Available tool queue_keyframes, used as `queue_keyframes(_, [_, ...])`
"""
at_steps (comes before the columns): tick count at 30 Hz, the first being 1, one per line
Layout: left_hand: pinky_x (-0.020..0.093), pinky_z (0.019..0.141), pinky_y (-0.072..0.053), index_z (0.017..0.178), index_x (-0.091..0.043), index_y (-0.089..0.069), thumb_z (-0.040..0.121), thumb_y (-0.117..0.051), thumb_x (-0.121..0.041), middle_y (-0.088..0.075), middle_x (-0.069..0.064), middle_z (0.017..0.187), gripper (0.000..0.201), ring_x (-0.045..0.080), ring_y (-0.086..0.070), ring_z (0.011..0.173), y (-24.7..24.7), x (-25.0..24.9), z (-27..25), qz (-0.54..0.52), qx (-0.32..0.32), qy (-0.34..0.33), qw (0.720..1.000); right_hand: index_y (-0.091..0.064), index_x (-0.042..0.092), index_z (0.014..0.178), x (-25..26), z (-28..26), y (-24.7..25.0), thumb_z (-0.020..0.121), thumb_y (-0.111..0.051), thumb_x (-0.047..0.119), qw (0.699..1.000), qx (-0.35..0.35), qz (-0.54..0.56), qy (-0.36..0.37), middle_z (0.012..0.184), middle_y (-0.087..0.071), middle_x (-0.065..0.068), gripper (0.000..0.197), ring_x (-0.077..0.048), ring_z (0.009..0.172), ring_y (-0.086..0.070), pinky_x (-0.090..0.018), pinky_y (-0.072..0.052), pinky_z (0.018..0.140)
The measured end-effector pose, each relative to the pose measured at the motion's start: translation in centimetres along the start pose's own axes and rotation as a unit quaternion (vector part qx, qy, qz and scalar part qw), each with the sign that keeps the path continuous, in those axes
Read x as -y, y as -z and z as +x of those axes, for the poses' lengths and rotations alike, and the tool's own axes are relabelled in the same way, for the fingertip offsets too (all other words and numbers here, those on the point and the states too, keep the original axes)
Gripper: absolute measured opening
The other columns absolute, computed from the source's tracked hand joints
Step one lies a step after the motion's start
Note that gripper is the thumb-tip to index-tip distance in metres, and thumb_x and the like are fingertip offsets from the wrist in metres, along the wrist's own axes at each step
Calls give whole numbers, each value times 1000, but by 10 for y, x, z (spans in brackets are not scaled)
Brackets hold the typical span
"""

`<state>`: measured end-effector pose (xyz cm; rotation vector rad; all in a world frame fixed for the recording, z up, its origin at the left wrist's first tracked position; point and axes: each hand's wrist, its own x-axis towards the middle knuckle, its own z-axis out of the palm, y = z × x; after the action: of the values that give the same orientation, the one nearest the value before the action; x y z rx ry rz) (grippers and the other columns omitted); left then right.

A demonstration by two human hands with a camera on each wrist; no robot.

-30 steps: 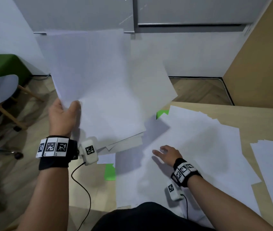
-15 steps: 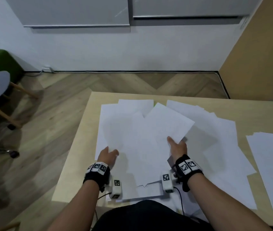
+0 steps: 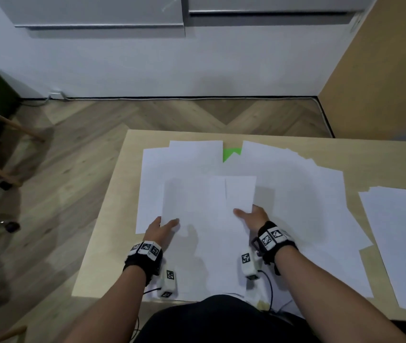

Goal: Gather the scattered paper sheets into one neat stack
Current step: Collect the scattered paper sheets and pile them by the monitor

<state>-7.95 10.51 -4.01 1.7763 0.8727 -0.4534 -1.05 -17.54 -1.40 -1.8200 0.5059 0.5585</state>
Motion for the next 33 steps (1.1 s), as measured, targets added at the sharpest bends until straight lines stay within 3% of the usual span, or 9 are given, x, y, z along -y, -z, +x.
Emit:
queue_keyframes(2, [44, 105, -46, 139, -20, -50, 53, -73, -83, -57, 3, 139, 110, 25, -58, 122, -8, 6, 3, 40, -4, -13, 999, -61, 6, 126, 2, -5, -22, 91, -69, 24, 999, 25, -32, 20, 122, -66, -8, 40, -22, 100, -63, -23, -42, 83])
queue_keyframes(8, [39, 116, -30, 154, -11, -27, 83, -71, -36, -32, 7, 158, 88, 25, -33, 144, -14, -11, -21, 63, -37, -52, 996, -27, 18, 150, 0, -8, -43, 92, -59, 48, 999, -18, -40, 27, 151, -41, -5, 72, -27, 133, -46, -32, -36, 106])
queue_keyframes(11, [44, 103, -48, 138, -22, -51, 79, -71, -29, -59, -1, 136, 63, 24, -57, 125, 3, -32, -32, 15, -3, -120, 993, -28, 21, 149, -2, 0, -28, 83, -65, 59, 998, -57, -15, 9, 154, -37, -1, 84, -25, 134, -44, -38, -37, 110])
queue_keyframes(15, [34, 66, -56, 99, -22, -64, 71, -70, -11, -73, 7, 89, 31, 27, -65, 73, 10, -55, -35, -87, 65, -158, 982, -35, 15, 145, -5, 5, -13, 85, -72, 27, 999, 6, -46, -11, 141, -50, -2, 72, -21, 118, -54, -34, -44, 102])
queue_keyframes(18, [24, 68, -50, 106, -17, -61, 76, -79, -19, -71, 6, 98, 35, 19, -65, 81, 6, -50, -22, -21, 56, -90, 994, -36, 17, 145, -6, 1, -14, 88, -53, -1, 995, 30, -92, 4, 130, -59, -3, 63, -17, 104, -55, -24, -42, 91])
queue_keyframes(22, [24, 65, -48, 98, -18, -67, 74, -67, -20, -71, 1, 88, 25, 22, -66, 79, -9, -37, -20, 93, 51, -50, 993, -42, 19, 141, -9, -7, -16, 89, -47, 0, 992, 41, -121, 9, 127, -60, -1, 56, -16, 101, -54, -23, -40, 87])
queue_keyframes(27, [40, 78, -57, 88, -3, -69, 64, -72, 3, -71, 15, 81, 25, 33, -68, 79, -13, -53, -31, -139, 100, -72, 983, -35, 14, 148, 10, -25, -2, 87, -72, 34, 1000, -10, 13, 9, 129, -52, 3, 74, -19, 119, -52, -25, -39, 90])
queue_keyframes(30, [25, 54, -53, 85, 5, -63, 75, -65, 20, -65, 13, 64, 18, 22, -65, 55, -8, -85, -46, -179, 110, -110, 971, -40, 2, 142, 28, -31, -2, 82, -78, 10, 979, 63, 193, 5, 137, -55, -16, 72, -16, 105, -68, -19, -52, 78])
queue_keyframes(33, [27, 64, -53, 79, -3, -70, 63, -78, -3, -72, 5, 69, 18, 20, -68, 65, -1, -115, -51, -130, 107, -185, 968, -60, 6, 117, 53, -30, -2, 71, -81, -3, 980, 25, 174, 95, 105, -73, -12, 51, -30, 99, -70, -20, -55, 65])
